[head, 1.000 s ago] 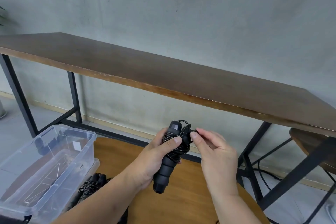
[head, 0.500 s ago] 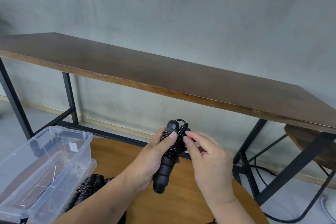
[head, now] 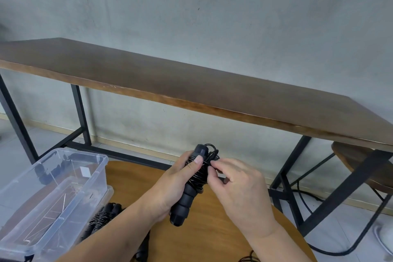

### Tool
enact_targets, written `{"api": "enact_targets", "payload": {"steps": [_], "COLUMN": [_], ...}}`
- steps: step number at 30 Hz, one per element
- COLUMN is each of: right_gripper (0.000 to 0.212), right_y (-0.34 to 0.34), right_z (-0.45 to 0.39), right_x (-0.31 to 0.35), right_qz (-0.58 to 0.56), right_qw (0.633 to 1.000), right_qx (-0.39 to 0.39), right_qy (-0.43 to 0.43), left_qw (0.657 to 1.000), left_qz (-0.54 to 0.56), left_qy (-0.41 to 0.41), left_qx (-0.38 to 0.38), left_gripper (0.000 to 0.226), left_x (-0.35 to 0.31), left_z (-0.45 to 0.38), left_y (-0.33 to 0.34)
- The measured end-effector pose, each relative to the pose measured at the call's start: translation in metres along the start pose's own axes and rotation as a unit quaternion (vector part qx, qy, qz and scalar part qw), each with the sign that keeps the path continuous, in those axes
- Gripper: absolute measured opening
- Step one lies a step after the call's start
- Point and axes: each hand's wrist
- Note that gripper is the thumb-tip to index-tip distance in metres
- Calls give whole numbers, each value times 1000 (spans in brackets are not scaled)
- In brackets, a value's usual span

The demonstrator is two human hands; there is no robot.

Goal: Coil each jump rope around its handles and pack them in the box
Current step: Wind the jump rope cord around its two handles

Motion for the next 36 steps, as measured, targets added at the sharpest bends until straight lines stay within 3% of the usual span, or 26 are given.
{"api": "enact_targets", "payload": {"steps": [3,5,9,12,21,23,25,26,28,29,33,36], "right_gripper": [8,7,16,14,23,26,21,19,12,6,18,7], "right_y": [4,3,-3,-4,5,7,6,5,3,2,2,4], "right_z": [2,3,-2,-5,8,12,12,10,7,5,4,6], "right_x": [-5,-5,-8,-11,-6,1,4,3,1,0,-5,-9], "right_qz": [23,-19,-159,-180,-237,-341,-467,-506,-549,-562,-550,-560], "right_qw": [999,997,957,930,900,854,761,722,680,669,675,666], "right_qx": [32,47,109,169,169,113,45,28,29,38,73,78], "right_qy": [10,65,215,271,325,377,448,471,485,485,486,487], "left_qw": [1000,1000,999,999,998,999,999,999,1000,1000,1000,999], "left_qz": [-9,-3,6,6,-2,-19,-23,-21,-11,-7,-11,-17], "left_qy": [-8,-16,-33,-39,-33,-15,-1,1,-2,-5,-11,-3], "left_qx": [7,9,6,-3,-45,-41,-30,-27,-26,-25,-22,-34], "left_gripper": [36,34,38,41,44,42,39,38,37,37,37,37], "left_x": [2,3,8,12,11,7,3,1,-1,-1,3,4], "left_z": [1,1,1,0,-6,-7,-9,-10,-11,-11,-13,-13], "left_y": [3,4,7,9,5,4,5,5,5,5,7,8]}}
Point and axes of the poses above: each hand's wrist, its own z-axis away from the middle knuckle, its own y-axis out of the palm, x = y × z, and after that the axes turned 12 degrees about -z, right-handed
